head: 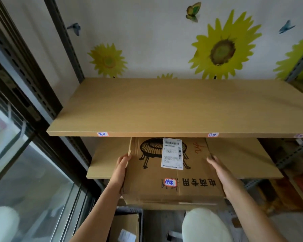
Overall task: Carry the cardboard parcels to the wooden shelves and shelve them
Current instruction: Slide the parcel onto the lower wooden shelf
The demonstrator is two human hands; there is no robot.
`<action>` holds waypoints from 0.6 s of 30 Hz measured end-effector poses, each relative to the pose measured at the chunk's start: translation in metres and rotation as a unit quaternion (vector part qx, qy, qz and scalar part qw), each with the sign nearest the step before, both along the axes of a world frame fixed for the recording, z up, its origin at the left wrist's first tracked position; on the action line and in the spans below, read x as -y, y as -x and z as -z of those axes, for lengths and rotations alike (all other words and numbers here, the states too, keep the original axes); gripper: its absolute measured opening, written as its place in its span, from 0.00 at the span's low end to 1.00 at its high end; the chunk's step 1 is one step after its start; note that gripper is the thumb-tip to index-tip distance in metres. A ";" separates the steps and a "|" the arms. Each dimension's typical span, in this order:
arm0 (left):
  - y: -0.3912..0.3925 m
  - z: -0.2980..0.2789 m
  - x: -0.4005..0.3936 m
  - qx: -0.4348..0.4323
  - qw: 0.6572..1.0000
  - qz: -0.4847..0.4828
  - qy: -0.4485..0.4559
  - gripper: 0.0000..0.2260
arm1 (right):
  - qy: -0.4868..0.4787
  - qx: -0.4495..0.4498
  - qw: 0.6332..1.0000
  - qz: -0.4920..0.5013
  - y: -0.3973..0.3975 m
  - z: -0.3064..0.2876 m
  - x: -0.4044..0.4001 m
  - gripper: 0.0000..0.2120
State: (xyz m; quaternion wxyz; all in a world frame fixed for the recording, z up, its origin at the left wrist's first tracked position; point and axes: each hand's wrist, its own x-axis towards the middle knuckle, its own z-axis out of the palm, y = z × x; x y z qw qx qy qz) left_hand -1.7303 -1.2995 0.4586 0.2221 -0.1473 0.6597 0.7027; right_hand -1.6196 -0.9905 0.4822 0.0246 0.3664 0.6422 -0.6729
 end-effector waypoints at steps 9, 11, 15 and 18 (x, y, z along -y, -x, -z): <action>-0.006 0.004 0.003 0.026 0.999 0.023 -0.021 0.29 | 0.000 0.005 1.000 0.011 0.000 0.014 -0.005 0.25; -0.009 0.005 0.005 0.027 0.999 0.031 -0.022 0.28 | -0.002 0.004 1.000 0.005 -0.001 0.014 -0.001 0.24; -0.017 0.004 0.011 0.023 0.999 0.042 -0.008 0.31 | 0.013 0.004 1.000 0.006 -0.004 0.016 0.006 0.19; -0.022 0.006 0.013 0.029 0.999 0.044 -0.011 0.31 | 0.028 0.016 0.999 0.017 -0.005 0.022 0.007 0.21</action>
